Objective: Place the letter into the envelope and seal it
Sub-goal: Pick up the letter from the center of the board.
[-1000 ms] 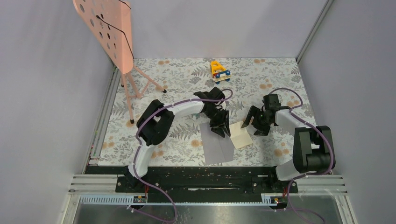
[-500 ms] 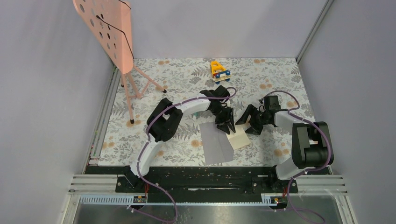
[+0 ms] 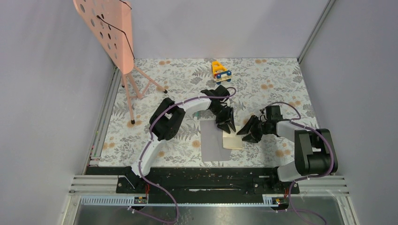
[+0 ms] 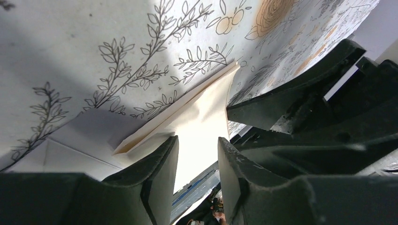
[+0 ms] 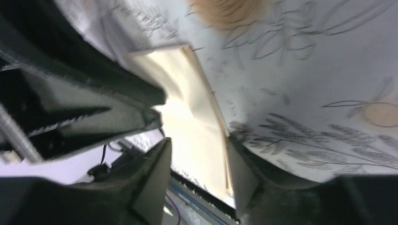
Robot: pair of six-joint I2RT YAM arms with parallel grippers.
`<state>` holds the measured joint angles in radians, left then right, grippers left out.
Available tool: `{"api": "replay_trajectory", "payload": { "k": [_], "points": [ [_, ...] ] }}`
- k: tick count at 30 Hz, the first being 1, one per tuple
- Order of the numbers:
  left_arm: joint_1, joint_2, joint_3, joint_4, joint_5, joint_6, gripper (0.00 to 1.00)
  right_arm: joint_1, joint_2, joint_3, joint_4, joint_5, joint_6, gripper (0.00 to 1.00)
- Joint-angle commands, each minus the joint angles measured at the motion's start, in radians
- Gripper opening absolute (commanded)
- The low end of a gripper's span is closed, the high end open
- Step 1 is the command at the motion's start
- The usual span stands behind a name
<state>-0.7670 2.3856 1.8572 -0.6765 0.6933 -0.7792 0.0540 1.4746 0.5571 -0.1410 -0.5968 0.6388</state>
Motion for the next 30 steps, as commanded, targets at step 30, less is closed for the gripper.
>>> {"api": "replay_trajectory", "payload": {
  "k": [30],
  "points": [
    [0.017,0.014,-0.015,0.032,0.051,0.003,0.36,0.004,-0.109,-0.347,0.444,-0.012,0.497,0.73]
  ]
}}
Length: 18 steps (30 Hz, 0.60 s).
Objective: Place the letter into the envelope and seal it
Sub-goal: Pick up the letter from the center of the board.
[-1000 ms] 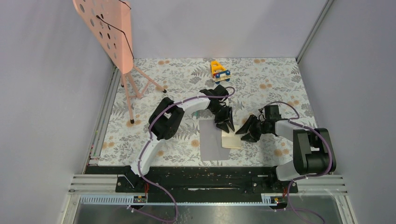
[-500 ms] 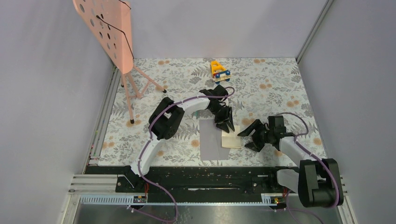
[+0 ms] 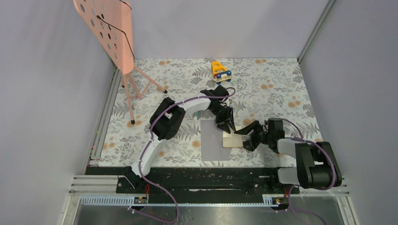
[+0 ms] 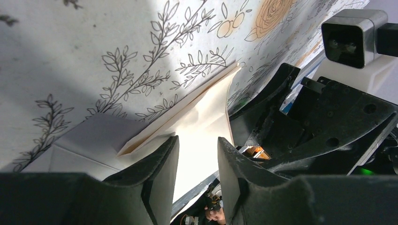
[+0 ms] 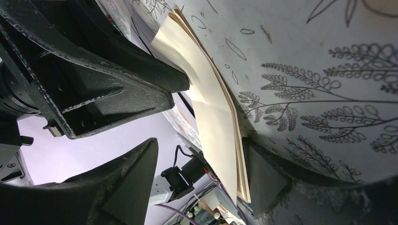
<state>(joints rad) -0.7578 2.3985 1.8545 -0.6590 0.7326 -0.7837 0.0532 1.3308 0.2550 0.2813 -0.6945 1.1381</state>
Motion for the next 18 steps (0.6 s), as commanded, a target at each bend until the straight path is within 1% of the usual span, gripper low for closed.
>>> {"api": "replay_trajectory", "payload": {
  "k": [1,4,6,8,11,12,16,18],
  "points": [
    [0.01,0.001,-0.014,0.014,0.011,0.008,0.37,0.005,0.031,-0.04,0.012,0.089,-0.008,0.73],
    [0.012,-0.001,-0.022,0.014,0.013,0.013,0.36,0.005,-0.006,-0.048,-0.011,0.112,-0.027,0.72],
    [0.012,-0.002,-0.025,0.015,0.016,0.019,0.36,0.005,-0.028,-0.04,-0.049,0.145,-0.061,0.69],
    [0.012,-0.003,-0.028,0.014,0.024,0.025,0.37,0.005,-0.018,-0.024,-0.051,0.175,-0.079,0.63],
    [0.013,-0.008,-0.031,0.015,0.034,0.029,0.36,0.005,0.058,0.015,-0.003,0.176,-0.086,0.5],
    [0.013,-0.012,-0.032,0.014,0.037,0.029,0.37,0.005,0.094,0.025,0.026,0.168,-0.081,0.43],
    [0.013,-0.045,-0.035,0.013,0.037,0.037,0.37,0.005,0.212,0.034,0.156,0.122,-0.052,0.25],
    [0.014,-0.066,-0.033,0.005,0.04,0.047,0.37,0.005,0.239,0.029,0.21,0.093,-0.039,0.07]
  ]
}}
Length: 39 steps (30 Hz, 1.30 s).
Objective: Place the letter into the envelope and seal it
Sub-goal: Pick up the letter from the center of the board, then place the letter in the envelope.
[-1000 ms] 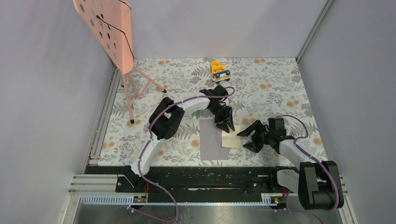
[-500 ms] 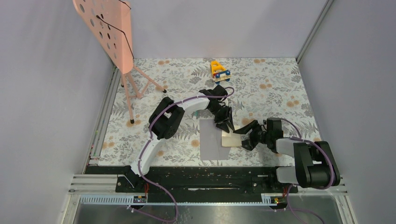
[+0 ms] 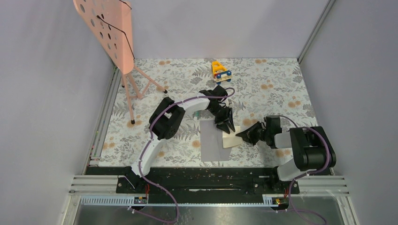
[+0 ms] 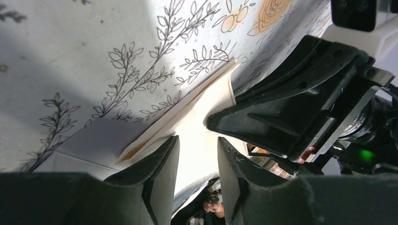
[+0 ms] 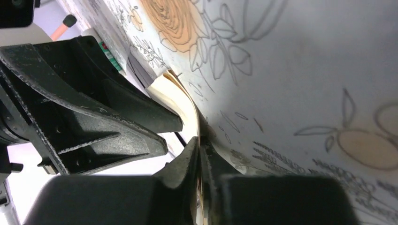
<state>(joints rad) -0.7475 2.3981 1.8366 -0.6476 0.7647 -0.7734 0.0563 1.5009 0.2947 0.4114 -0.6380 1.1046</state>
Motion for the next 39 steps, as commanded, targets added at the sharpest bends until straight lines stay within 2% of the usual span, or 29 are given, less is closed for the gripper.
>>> {"api": "replay_trajectory", "payload": {
  "k": [1,4,7,10,15,20,24,27,33,39],
  "points": [
    [0.002,-0.08,-0.01,-0.015,0.006,0.046,0.37,0.002,0.072,-0.015,0.092,0.03,-0.001,0.0],
    [0.003,-0.138,0.026,-0.089,-0.032,0.097,0.37,0.002,0.019,-0.042,0.085,0.041,-0.005,0.0],
    [0.007,-0.256,0.019,-0.167,-0.108,0.159,0.41,0.002,-0.074,-0.046,-0.025,0.068,-0.065,0.0],
    [0.033,-0.389,-0.125,-0.169,-0.198,0.176,0.45,0.002,-0.185,-0.017,-0.183,0.094,-0.173,0.0],
    [0.107,-0.573,-0.462,-0.087,-0.321,0.139,0.45,0.002,-0.315,0.107,-0.513,0.141,-0.381,0.0],
    [0.127,-0.61,-0.596,-0.044,-0.356,0.132,0.45,0.006,-0.336,0.202,-0.671,0.118,-0.483,0.0],
    [0.126,-0.58,-0.61,-0.036,-0.436,0.143,0.44,0.05,-0.344,0.239,-0.717,0.123,-0.501,0.0],
    [0.127,-0.564,-0.636,0.017,-0.431,0.157,0.39,0.124,-0.34,0.262,-0.738,0.17,-0.504,0.0],
    [0.125,-0.502,-0.644,0.058,-0.407,0.168,0.38,0.189,-0.316,0.218,-0.609,0.191,-0.407,0.0],
    [0.125,-0.467,-0.632,0.086,-0.353,0.164,0.37,0.229,-0.296,0.235,-0.556,0.245,-0.355,0.0]
  ]
}}
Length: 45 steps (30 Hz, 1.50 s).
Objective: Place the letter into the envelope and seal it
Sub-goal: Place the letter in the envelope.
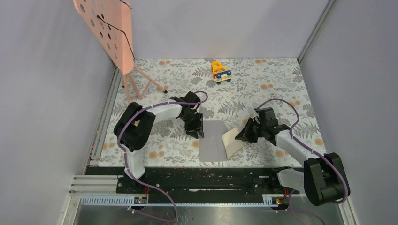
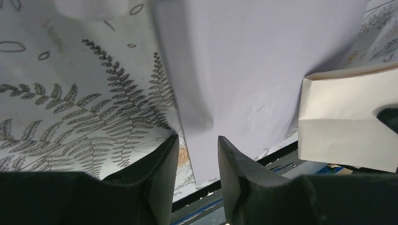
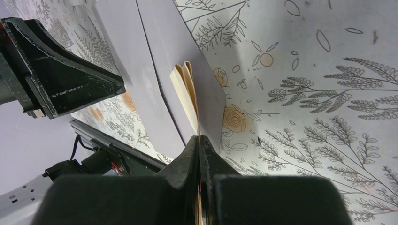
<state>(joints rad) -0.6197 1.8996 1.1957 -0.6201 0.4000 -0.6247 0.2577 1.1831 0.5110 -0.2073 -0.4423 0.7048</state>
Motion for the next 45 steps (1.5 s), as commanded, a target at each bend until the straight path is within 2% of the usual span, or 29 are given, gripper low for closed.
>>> {"api": "replay_trajectory", "payload": {
  "k": [1,21,27,38,45],
  "points": [
    [-0.002,0.035,0.015,0.057,0.016,0.017,0.37,0.033,0.033,0.024,0.07,0.052,0.052,0.0],
    [-0.001,0.074,0.072,0.051,0.059,0.026,0.37,0.094,0.118,0.094,0.084,0.031,0.051,0.0],
    [-0.002,0.078,0.086,0.039,0.061,0.037,0.37,0.094,0.237,0.158,0.056,-0.061,-0.049,0.0],
    [-0.002,0.072,0.088,0.026,0.062,0.055,0.37,0.092,0.282,0.338,-0.122,0.037,-0.18,0.0],
    [-0.002,0.071,0.092,0.018,0.068,0.067,0.37,0.093,0.37,0.48,-0.261,0.071,-0.354,0.0]
  ]
}}
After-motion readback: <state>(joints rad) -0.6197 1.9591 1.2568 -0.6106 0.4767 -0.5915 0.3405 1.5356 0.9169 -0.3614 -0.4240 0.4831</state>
